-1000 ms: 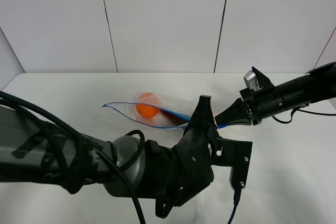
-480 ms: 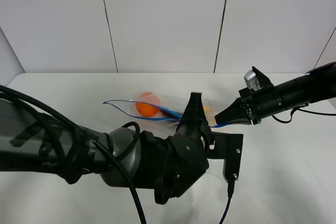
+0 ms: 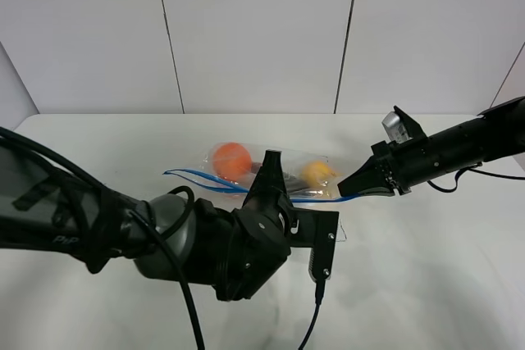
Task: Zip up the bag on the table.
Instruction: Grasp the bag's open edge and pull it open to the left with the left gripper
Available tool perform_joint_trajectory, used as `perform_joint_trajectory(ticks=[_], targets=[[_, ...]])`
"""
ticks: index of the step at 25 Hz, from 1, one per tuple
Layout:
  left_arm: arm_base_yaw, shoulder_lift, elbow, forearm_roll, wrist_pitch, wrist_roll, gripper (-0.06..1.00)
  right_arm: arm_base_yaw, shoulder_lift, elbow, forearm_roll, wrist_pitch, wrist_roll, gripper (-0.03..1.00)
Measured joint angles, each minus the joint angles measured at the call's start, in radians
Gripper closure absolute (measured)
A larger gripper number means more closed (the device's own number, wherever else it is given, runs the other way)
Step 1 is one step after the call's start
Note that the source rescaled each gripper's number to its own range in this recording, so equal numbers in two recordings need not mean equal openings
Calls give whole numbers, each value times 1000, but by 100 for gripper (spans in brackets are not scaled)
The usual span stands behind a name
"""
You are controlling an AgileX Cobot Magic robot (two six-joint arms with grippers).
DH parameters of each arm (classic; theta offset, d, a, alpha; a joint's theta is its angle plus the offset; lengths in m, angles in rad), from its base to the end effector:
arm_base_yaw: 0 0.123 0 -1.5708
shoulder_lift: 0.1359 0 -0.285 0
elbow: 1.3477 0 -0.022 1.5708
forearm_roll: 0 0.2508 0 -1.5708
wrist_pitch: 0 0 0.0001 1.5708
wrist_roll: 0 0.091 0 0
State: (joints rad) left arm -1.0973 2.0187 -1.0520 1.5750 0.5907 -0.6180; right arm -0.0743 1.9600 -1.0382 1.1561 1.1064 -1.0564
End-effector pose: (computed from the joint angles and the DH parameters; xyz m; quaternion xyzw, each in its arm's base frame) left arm 0.2195 -0.3170 0.1235 0.7190 0.5498 0.2504 0.3437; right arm 0.3352 0.0498 0.1464 -0.0968 0.8818 0.4500 0.1029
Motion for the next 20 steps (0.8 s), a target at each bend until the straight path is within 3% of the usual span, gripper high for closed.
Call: perform_joint_trajectory(ticks=[20], targets=[[214,-130,166,2,-26,-3,94,0,0,0,-1,-5,3,97]])
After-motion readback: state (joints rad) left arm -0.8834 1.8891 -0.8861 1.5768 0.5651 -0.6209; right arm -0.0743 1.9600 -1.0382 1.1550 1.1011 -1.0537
